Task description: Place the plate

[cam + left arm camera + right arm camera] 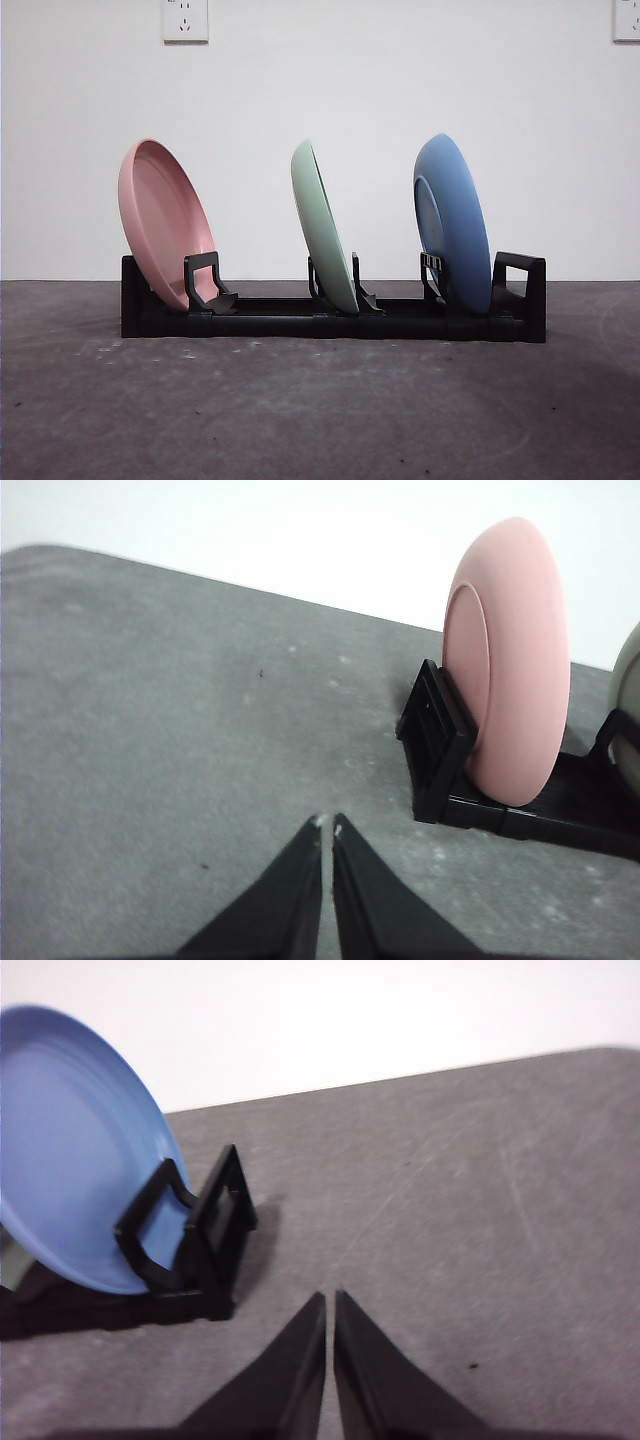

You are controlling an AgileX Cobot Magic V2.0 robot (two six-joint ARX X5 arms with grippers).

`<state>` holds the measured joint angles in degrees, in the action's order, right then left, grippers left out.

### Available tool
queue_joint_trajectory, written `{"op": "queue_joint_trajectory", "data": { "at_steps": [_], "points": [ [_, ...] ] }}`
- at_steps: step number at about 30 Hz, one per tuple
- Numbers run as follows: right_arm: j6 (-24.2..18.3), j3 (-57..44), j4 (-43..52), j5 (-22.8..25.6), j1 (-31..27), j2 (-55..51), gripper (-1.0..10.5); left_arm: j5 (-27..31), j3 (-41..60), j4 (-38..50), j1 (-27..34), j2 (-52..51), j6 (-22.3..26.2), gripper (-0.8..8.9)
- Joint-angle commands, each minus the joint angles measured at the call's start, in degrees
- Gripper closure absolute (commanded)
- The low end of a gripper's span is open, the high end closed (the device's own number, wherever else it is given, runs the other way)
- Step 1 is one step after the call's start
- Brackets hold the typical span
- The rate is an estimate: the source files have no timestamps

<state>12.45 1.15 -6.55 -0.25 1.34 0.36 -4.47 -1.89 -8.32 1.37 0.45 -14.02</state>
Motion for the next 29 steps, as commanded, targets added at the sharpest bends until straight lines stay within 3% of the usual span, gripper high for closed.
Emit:
{"op": "queue_joint_trajectory", "data": {
  "at_steps": [1, 8, 14, 20, 29],
  "points": [
    [6.36, 2.47, 0.09, -0.33, 0.09, -0.09, 9.3, -0.02, -1.38, 0.46, -0.39, 1.05, -4.52, 7.98],
    [10.86, 12.33, -6.38, -1.51, 0.09, 2.49, 9.3, -0.02, -9.31, 0.39, -2.62, 8.44, -8.81, 7.98],
    [11.08, 24.50, -15.52, -6.14, 0.09, 9.46, 9.3, -3.54, -18.36, -0.04, -5.35, 19.91, -9.11, 7.98],
    [8.72, 35.69, -24.13, -17.16, 0.09, 18.43, 9.3, -5.09, -31.04, -4.48, -11.47, 32.59, -6.38, 7.98],
    [0.24, 45.66, -30.84, -41.59, 0.09, 30.16, 9.3, -15.32, -49.03, -16.26, -19.23, 47.98, -1.20, 7.98]
  ]
}}
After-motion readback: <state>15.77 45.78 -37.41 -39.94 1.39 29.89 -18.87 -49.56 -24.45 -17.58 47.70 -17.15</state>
